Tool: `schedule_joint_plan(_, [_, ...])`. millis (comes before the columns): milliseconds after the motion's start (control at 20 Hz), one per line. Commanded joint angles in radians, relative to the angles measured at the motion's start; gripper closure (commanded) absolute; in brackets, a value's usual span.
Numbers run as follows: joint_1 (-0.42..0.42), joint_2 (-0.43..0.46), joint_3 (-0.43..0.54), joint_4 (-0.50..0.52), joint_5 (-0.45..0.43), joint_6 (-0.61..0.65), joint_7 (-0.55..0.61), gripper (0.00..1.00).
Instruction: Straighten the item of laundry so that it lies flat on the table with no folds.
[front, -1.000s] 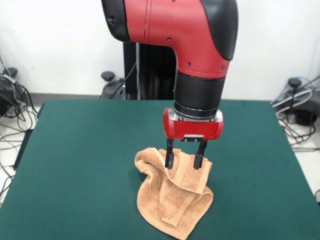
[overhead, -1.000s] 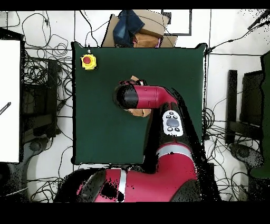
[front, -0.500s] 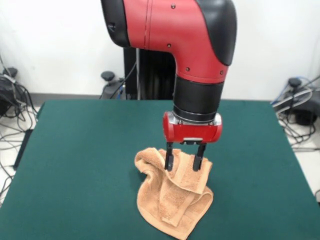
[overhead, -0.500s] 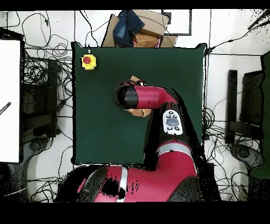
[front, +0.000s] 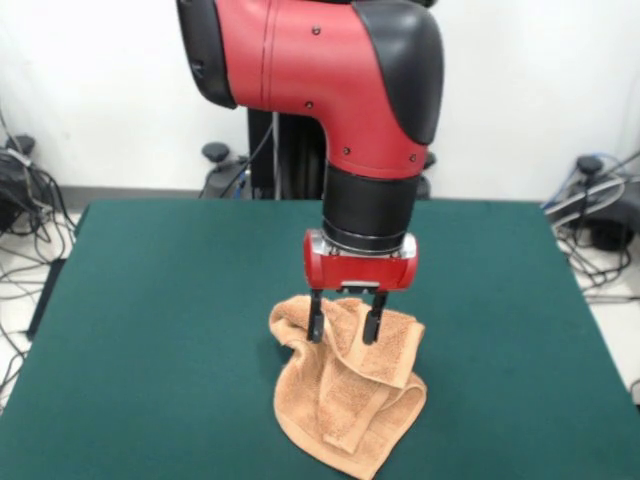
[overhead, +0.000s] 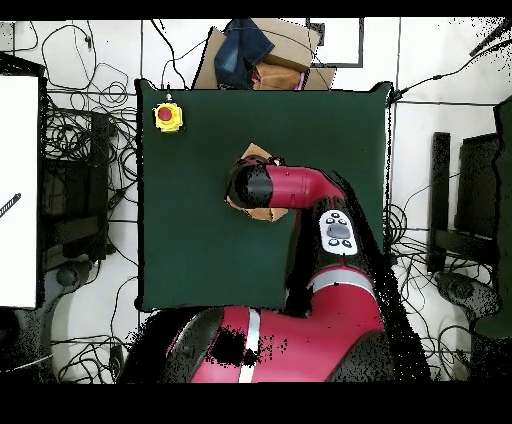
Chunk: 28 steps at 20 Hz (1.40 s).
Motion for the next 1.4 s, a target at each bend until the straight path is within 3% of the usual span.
schedule_joint_plan(50, [-0.006, 0.032, 0.022, -0.022, -0.068, 0.140, -0.018, 0.00])
schedule_joint_plan(350, [0.031, 0.039, -0.038, -0.028, -0.073, 0.168, 0.021, 0.00])
schedule_joint_plan(1400, [0.011, 0.086, -0.041, 0.003, -0.146, 0.042, 0.066, 0.00])
